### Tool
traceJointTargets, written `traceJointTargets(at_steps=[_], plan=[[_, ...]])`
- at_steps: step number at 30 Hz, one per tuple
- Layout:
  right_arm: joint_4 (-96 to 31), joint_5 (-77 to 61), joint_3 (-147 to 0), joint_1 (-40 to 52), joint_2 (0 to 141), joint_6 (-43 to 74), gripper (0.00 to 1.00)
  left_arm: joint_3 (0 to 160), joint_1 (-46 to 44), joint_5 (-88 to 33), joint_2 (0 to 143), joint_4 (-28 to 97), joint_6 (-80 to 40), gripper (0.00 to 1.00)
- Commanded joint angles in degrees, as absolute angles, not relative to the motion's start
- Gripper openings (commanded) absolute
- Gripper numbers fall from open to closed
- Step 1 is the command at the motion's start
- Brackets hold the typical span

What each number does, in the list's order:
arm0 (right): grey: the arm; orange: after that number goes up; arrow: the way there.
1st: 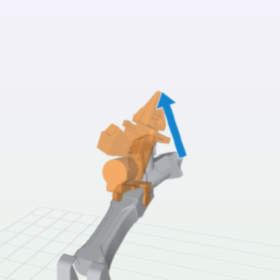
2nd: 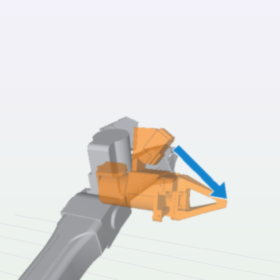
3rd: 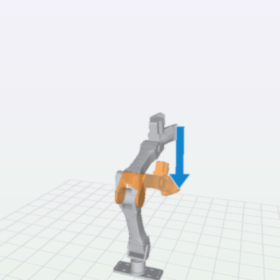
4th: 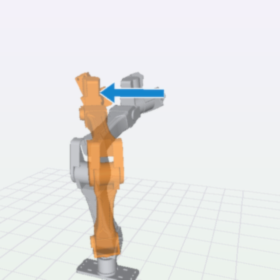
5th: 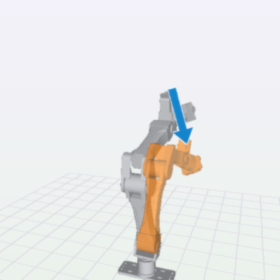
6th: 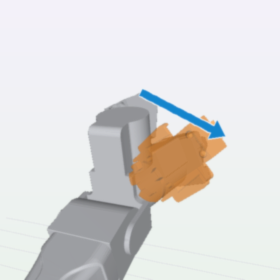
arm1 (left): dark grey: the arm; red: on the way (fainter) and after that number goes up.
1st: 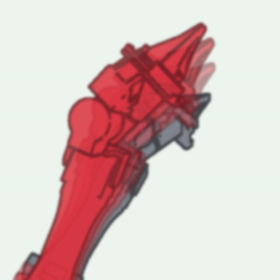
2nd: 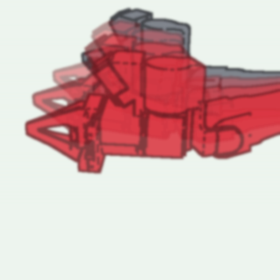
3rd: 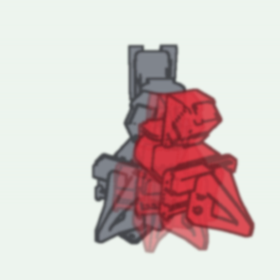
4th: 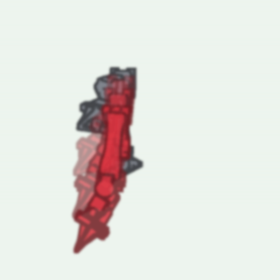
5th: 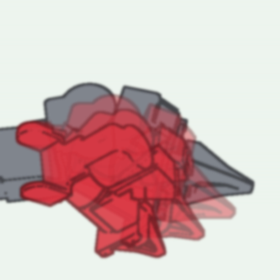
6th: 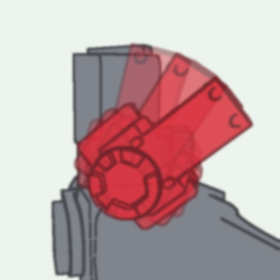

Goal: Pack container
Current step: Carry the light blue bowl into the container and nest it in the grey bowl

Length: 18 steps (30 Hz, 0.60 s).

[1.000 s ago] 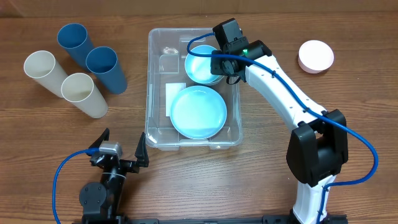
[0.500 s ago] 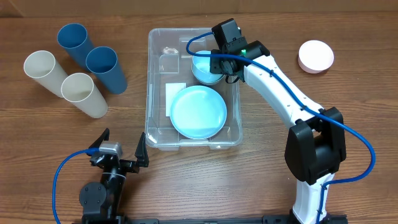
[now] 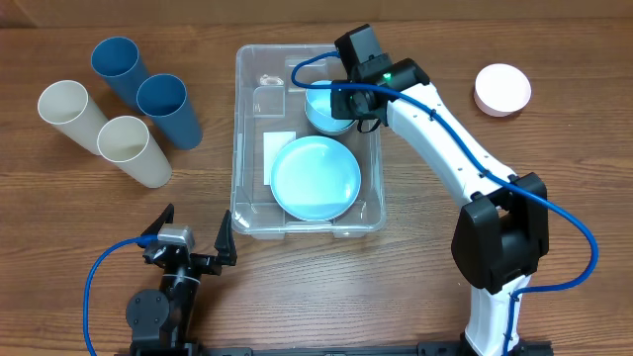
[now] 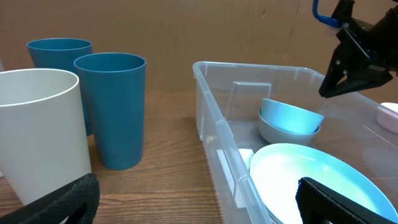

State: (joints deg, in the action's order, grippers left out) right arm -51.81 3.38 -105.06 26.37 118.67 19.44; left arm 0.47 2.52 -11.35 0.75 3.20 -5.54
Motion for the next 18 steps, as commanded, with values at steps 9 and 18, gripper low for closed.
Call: traceJointTargets(at_steps=[9, 18], plan=[[-50.3, 2.9, -106.5, 31.3, 123.5, 19.7, 0.06, 0.3, 3.0, -11.4, 0.5, 3.2, -4.7, 1.0], [-50.4, 2.9, -108.5, 31.4, 123.8, 19.4, 0.04, 0.3, 3.0, -11.4, 0.5, 3.2, -4.7, 1.0]])
